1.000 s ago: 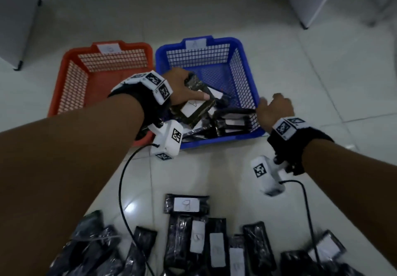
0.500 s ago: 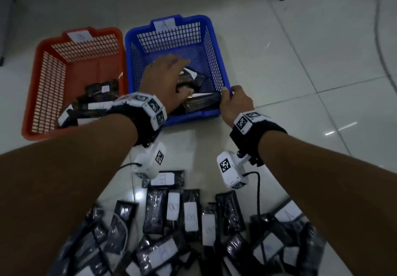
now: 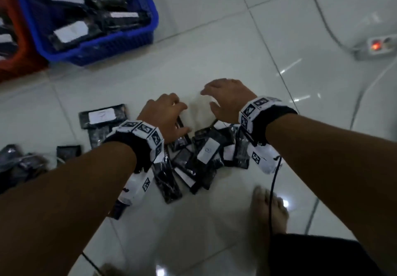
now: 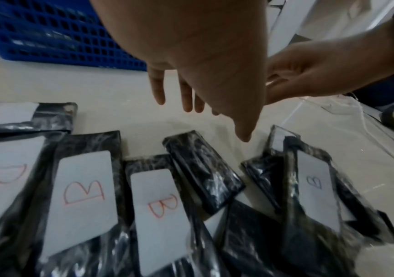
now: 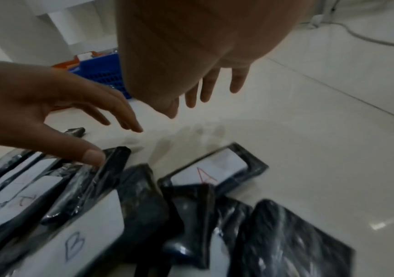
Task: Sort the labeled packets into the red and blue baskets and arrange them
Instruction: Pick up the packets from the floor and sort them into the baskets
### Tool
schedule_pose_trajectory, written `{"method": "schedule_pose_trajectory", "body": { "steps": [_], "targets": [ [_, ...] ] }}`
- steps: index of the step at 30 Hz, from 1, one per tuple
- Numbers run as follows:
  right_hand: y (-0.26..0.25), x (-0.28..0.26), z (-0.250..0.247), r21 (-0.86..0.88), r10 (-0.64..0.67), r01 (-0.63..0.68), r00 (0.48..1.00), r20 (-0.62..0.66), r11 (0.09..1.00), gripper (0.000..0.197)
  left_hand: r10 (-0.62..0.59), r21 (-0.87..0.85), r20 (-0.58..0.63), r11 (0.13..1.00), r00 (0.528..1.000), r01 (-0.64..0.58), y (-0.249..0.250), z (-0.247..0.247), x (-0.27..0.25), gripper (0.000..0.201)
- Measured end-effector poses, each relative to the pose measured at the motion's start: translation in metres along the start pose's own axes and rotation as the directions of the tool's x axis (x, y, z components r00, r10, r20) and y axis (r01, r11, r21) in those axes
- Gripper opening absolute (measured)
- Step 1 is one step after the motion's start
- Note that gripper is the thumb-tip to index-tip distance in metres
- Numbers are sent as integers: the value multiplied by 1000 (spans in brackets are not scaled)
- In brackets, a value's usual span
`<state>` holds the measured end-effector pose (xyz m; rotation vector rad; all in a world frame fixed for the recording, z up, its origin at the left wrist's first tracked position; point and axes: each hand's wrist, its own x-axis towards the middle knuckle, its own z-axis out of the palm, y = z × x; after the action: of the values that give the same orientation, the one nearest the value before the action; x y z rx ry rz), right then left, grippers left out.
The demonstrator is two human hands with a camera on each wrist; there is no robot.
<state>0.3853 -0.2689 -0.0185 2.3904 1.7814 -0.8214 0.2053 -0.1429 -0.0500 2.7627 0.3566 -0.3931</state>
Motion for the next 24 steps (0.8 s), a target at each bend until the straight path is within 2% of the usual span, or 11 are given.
{"method": "schedule_pose_trajectory", "body": {
  "steps": [2, 4, 6, 8, 11, 15, 17, 20, 24],
  "targets": [
    [6, -19, 8, 32, 56, -58, 995, 80, 998, 53, 62, 25, -6, 998, 998, -61, 7, 5, -4, 68],
    [10, -40, 17, 53, 133, -142, 980, 151, 988, 56, 152, -1, -68, 988, 986, -153, 19, 7, -5, 68],
    [11, -56, 28, 77, 181, -193, 974, 135, 978, 51, 164, -39, -98, 985, 982, -169, 37, 6, -5, 71],
    [10, -72, 41, 93, 234, -239, 970, 62, 966, 45, 145, -28, -36, 989, 989, -146, 57, 9, -5, 72],
    [10, -86, 62, 151, 333, -334, 942, 31, 931, 49, 94, -31, 122, 995, 988, -91, 71, 21, -3, 68],
    [4, -89, 76, 290, 407, -382, 913, -28, 878, 43, 8, -222, 211, 974, 977, 40, 66, 32, -4, 60],
    [-1, -85, 76, 335, 397, -353, 915, -70, 874, 33, -39, -340, 163, 936, 986, 94, 58, 33, -9, 47],
    [-9, -68, 59, 303, 377, -336, 922, -87, 892, 23, -180, -468, 48, 865, 983, 181, 34, 22, -15, 35],
    [-30, -25, 24, 283, 377, -321, 910, -172, 904, 36, -357, -559, -63, 786, 932, 264, -12, -14, -22, 32]
  ]
}}
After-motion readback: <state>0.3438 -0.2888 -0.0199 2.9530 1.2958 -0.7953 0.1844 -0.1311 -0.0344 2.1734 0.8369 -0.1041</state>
